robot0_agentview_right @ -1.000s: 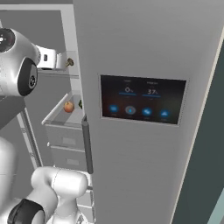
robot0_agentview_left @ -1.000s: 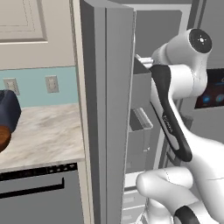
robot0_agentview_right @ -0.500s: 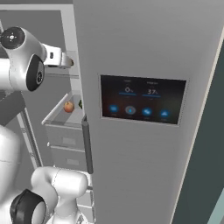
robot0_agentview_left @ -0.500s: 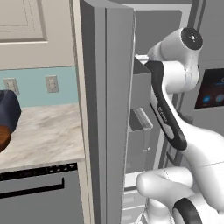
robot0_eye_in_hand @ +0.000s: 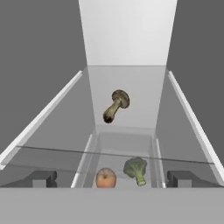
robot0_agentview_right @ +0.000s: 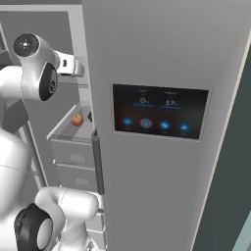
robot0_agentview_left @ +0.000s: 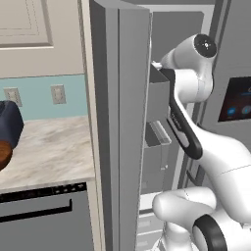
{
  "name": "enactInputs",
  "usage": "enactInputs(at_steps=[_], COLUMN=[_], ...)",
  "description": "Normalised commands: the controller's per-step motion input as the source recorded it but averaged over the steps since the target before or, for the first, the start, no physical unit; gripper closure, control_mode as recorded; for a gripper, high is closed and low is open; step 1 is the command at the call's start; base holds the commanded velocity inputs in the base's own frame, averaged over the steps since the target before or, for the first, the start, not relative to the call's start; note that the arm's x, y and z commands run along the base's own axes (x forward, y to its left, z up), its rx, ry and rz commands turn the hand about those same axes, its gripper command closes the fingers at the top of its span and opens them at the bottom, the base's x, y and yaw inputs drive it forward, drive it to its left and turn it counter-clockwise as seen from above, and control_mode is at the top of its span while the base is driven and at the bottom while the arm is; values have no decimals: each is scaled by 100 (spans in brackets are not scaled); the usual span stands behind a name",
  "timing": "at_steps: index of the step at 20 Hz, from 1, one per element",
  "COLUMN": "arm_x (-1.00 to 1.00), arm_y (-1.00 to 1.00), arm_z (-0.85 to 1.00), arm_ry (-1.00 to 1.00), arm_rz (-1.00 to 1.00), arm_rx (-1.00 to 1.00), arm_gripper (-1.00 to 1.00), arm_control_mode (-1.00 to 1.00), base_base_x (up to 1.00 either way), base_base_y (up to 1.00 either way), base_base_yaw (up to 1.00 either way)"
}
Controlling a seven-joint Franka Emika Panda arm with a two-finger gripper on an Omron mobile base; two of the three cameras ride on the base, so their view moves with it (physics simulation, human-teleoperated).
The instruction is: Take the mushroom, peach, and broccoli from the freezer and place them in the bowl on the counter.
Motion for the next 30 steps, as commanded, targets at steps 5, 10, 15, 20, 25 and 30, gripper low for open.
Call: enactInputs(at_steps=[5, 10, 15, 20, 25, 30], arm_x=[25, 27, 26, 26, 27, 24], arm_y=[0, 0, 0, 5, 4, 6], arm_z=[-11, -7, -5, -5, -3, -2], arm_ry=[0, 0, 0, 0, 0, 0], arm_rz=[0, 0, 0, 0, 0, 0], arm_rx=[0, 0, 0, 0, 0, 0], arm_gripper=[-100, -100, -100, -100, -100, -100], arm_control_mode=[-100, -100, -100, -100, -100, -100], base_base_x=[0, 0, 0, 0, 0, 0], base_base_y=[0, 0, 0, 0, 0, 0], base_base_yaw=[0, 0, 0, 0, 0, 0])
